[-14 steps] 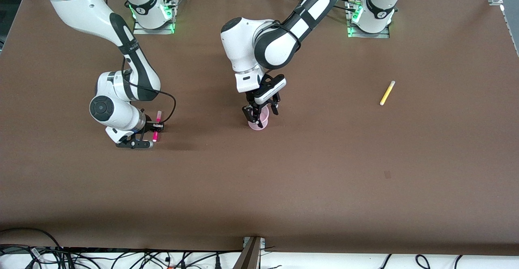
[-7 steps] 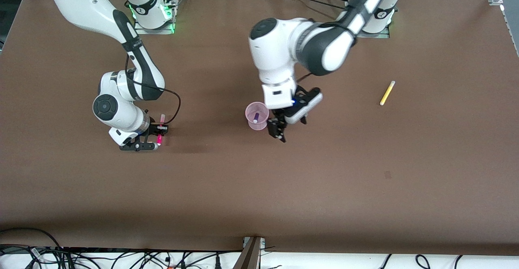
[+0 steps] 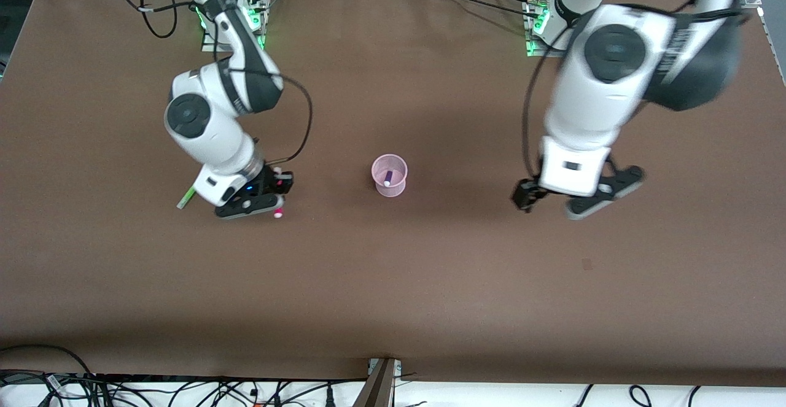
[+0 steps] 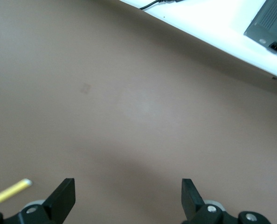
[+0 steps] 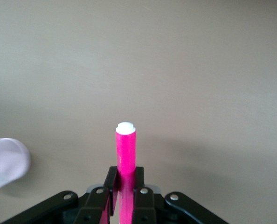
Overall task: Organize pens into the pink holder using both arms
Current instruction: 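Withdraw the left gripper while the right gripper carries the pink marker over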
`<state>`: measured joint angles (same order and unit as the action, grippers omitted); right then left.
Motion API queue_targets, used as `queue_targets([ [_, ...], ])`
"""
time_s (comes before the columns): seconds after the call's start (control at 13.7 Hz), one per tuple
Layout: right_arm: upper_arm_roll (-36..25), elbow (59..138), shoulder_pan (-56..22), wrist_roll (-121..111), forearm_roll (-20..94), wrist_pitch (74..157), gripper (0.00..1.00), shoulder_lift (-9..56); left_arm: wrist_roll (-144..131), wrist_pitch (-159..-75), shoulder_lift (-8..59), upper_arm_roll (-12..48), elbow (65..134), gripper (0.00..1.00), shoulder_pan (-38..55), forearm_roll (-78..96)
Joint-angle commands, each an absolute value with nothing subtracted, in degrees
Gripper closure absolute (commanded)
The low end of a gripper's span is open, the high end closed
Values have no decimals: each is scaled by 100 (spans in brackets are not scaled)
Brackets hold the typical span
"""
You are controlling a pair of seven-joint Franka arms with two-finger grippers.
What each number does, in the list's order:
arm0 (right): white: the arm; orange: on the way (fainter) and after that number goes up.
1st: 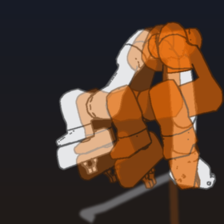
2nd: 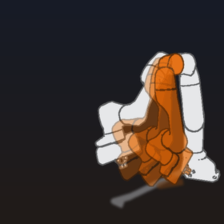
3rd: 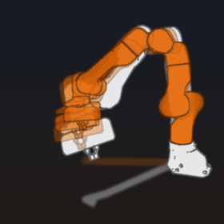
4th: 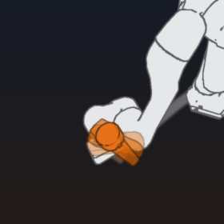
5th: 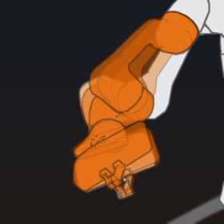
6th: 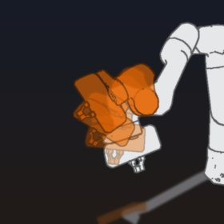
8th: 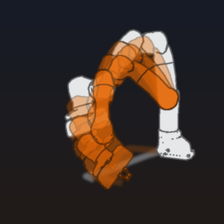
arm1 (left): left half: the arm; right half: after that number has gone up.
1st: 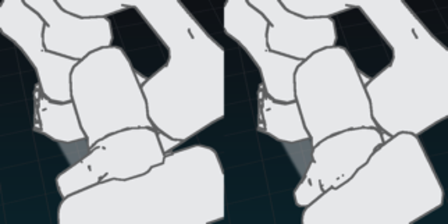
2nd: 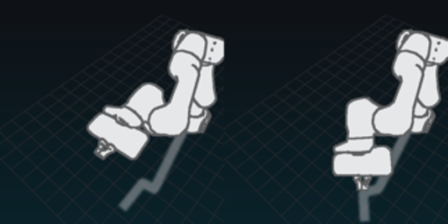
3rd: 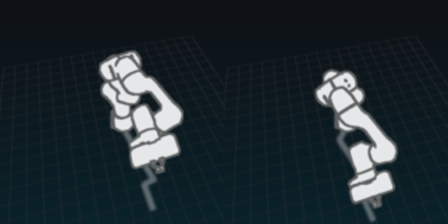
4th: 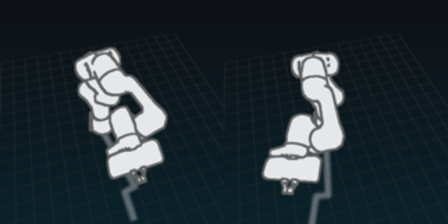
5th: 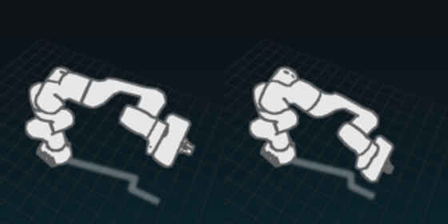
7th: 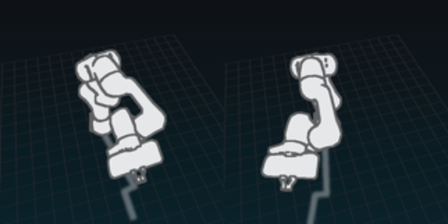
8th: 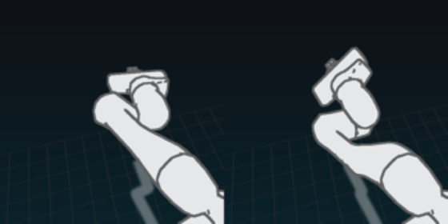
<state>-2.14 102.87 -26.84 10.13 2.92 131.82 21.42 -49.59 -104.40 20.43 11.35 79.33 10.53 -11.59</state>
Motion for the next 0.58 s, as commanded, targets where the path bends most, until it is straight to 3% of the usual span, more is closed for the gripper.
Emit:
queue_targets([
  [0.0, -316, 10160, -3853, 2340, -620, 13533, 100, 2144, -3372, -10082, 1750, 1239, 8060, 0, 468, -687],
  [0.51, -325, 9879, -4886, 5559, -2871, 14211, 100, 2513, -592, -9299, 1468, 1222, 8287, 0, -684, -316],
])
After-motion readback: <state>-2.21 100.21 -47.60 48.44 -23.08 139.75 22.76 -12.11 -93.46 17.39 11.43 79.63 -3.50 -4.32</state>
